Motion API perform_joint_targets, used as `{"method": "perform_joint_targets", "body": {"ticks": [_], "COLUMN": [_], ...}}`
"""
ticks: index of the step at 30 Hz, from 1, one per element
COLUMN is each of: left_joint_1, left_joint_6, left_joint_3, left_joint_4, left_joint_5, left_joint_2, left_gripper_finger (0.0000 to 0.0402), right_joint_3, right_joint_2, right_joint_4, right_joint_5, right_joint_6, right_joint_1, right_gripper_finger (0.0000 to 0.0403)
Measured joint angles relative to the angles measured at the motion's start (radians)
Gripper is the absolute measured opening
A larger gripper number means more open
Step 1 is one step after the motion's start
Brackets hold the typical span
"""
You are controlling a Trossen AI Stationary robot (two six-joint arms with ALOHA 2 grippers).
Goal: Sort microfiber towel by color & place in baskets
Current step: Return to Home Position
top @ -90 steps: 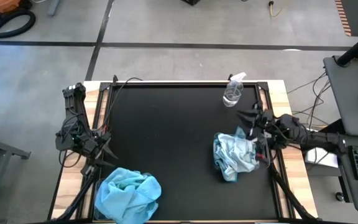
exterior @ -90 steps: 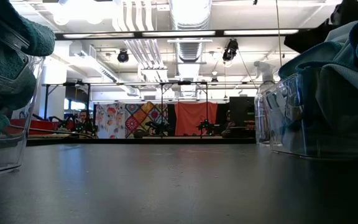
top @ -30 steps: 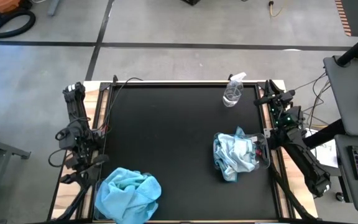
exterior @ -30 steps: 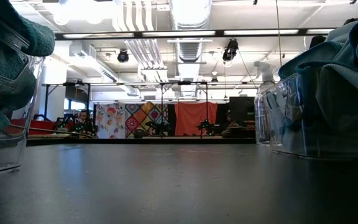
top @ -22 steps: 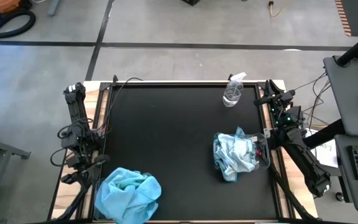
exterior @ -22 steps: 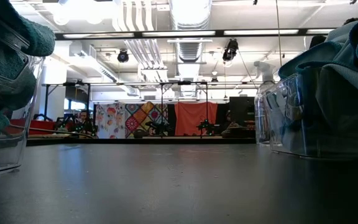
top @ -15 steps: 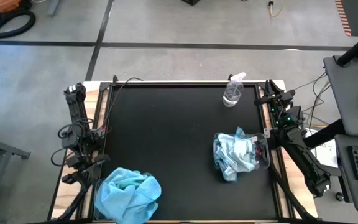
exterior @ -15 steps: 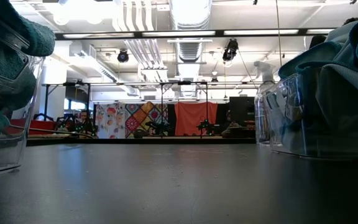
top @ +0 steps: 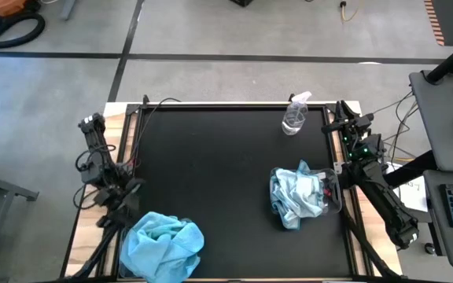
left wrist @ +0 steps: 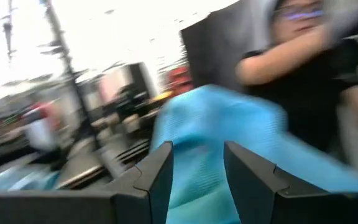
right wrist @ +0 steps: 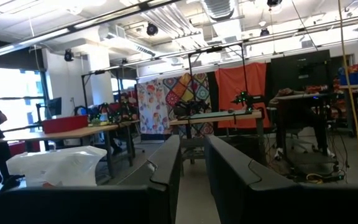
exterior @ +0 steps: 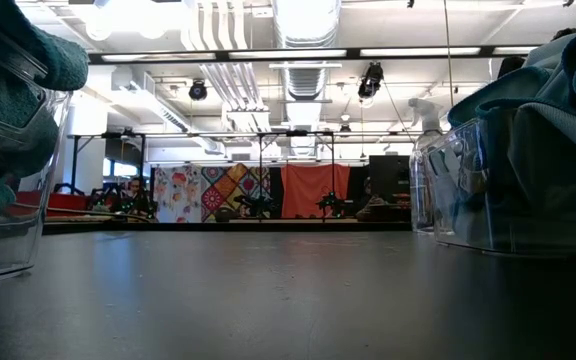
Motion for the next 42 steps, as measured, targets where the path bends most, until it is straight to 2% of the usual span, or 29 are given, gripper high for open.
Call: {"method": "perform_joint_targets", "body": {"ticks": [5,16,21,24,33,42], "left_joint_1": [0.147,0.541,0.749,0.866,1.209,1.496], "left_joint_6": [-0.028,0.035,-0.133,-0.178,-0.19,-0.402], "left_joint_3": [0.0,0.0,-0.001,-0.001,-0.001,-0.001], "left_joint_4": [-0.031,-0.046,-0.163,-0.163,-0.164,-0.165], "left_joint_5": [-0.128,-0.153,-0.253,-0.237,-0.183,-0.183], "left_joint_2": [-0.024,-0.024,-0.014,0.001,-0.003,0.026], "left_gripper_finger": [0.0127,0.0127,0.0127,0.0127,0.0127,0.0127], "right_joint_3": [0.0,0.001,0.001,0.001,0.001,0.001], "right_joint_2": [0.0,0.0,0.0,0.0,0.0,0.0], "right_joint_4": [0.0,0.0,0.0,0.0,0.0,0.0], "right_joint_5": [0.0,0.0,0.0,0.0,0.0,0.0], "right_joint_6": [0.0,0.0,0.0,0.0,0.0,0.0], "right_joint_1": [0.0,0.0,0.0,0.0,0.0,0.0], "right_gripper_finger": [0.0068,0.0068,0.0068,0.0068,0.0068,0.0068]}}
